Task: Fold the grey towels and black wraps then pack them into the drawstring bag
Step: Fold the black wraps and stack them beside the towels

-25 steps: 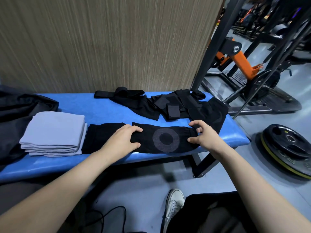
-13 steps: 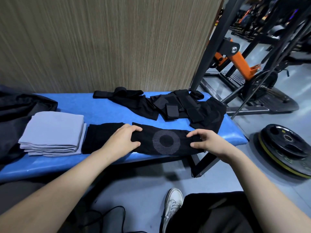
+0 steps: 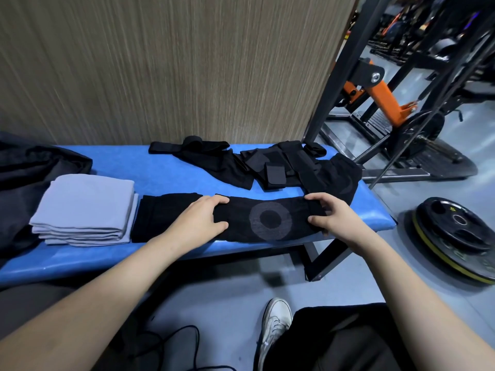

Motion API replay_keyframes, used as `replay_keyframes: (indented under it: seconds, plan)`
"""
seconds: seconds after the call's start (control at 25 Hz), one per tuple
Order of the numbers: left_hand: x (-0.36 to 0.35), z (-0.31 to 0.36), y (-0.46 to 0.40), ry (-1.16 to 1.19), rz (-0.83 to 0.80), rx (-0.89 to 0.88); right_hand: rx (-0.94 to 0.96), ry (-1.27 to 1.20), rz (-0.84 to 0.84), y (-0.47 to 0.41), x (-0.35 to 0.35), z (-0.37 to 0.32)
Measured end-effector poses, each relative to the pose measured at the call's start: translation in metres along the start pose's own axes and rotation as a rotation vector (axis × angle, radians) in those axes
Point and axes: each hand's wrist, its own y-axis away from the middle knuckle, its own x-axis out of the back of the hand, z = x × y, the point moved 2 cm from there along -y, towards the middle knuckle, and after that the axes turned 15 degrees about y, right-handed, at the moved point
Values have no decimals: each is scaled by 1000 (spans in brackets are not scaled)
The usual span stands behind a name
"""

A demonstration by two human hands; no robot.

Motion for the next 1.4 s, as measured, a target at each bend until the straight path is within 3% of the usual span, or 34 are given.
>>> replay_keyframes:
  seconds: [0.32, 0.48, 0.8, 1.0, 1.2, 1.32, 1.4]
  plan:
    - [3, 3, 2, 79, -20, 65, 223, 76, 92, 4, -18, -49]
    - [3, 2, 2, 100, -33, 78, 339, 264, 38, -1, -51, -78]
    - [5, 6, 4, 194, -28, 101, 475, 379, -89, -5, -99, -110]
    - [5, 2, 1, 298, 13, 118, 413, 255, -211, -2, -100, -111]
    - [2, 2, 4, 256, -12, 18, 336, -56, -248, -3, -78, -97]
    - [-2, 4, 3, 184, -5, 17, 277, 145, -27, -11, -59, -79]
    - [-4, 5, 3, 194, 26, 35, 226, 329, 28, -16, -52, -64]
